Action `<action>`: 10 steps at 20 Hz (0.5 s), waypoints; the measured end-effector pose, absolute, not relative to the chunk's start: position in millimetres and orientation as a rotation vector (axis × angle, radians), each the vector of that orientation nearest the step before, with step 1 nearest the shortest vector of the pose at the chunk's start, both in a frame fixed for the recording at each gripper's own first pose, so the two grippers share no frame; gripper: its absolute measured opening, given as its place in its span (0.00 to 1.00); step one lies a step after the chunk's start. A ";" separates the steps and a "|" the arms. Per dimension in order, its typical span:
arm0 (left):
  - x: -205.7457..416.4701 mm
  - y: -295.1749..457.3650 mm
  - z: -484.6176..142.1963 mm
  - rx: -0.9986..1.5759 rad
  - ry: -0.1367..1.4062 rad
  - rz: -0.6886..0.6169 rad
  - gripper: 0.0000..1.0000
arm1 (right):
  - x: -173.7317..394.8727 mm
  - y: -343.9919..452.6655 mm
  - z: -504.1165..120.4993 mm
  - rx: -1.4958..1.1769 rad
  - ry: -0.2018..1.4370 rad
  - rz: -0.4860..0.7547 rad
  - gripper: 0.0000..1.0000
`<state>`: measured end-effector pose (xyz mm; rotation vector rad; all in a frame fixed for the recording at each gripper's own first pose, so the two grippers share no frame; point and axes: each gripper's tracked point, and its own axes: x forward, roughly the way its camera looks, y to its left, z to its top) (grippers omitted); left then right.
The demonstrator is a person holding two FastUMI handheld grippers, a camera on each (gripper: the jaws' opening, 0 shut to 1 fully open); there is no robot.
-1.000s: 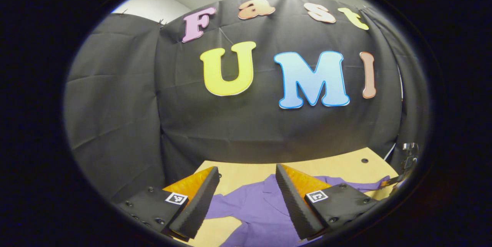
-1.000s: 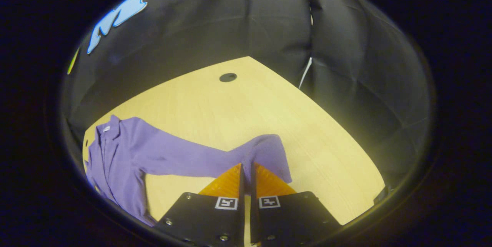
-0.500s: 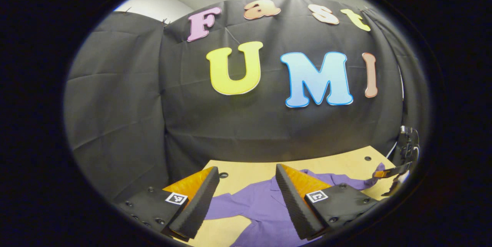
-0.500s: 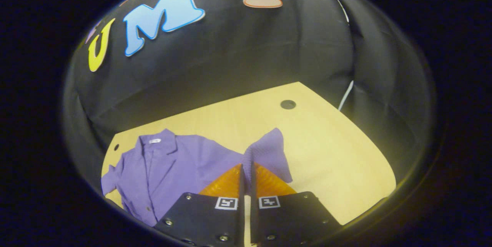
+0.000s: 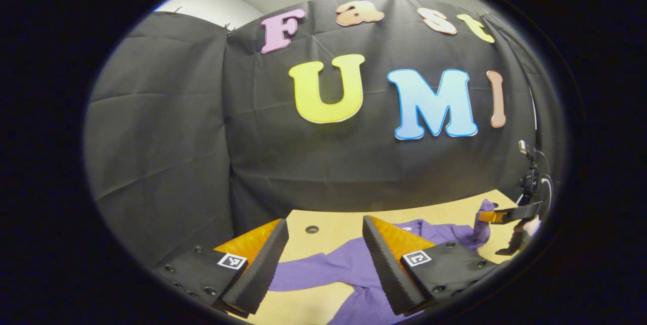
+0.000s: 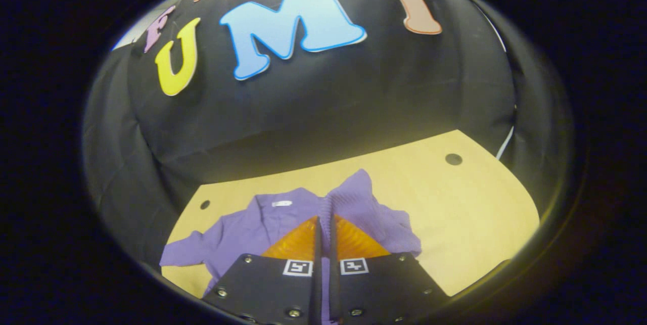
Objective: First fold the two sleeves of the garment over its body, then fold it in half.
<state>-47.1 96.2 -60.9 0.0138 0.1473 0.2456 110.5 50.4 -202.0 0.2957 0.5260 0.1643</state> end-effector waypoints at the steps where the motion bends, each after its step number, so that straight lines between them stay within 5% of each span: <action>1: -49.2 103.6 -61.7 0.012 0.149 0.254 0.98 | 111.4 67.6 -197.1 0.293 0.522 0.189 0.06; 10: -74.1 174.0 -65.0 0.006 0.157 0.349 0.97 | 109.0 214.5 -171.8 0.256 0.510 0.396 0.06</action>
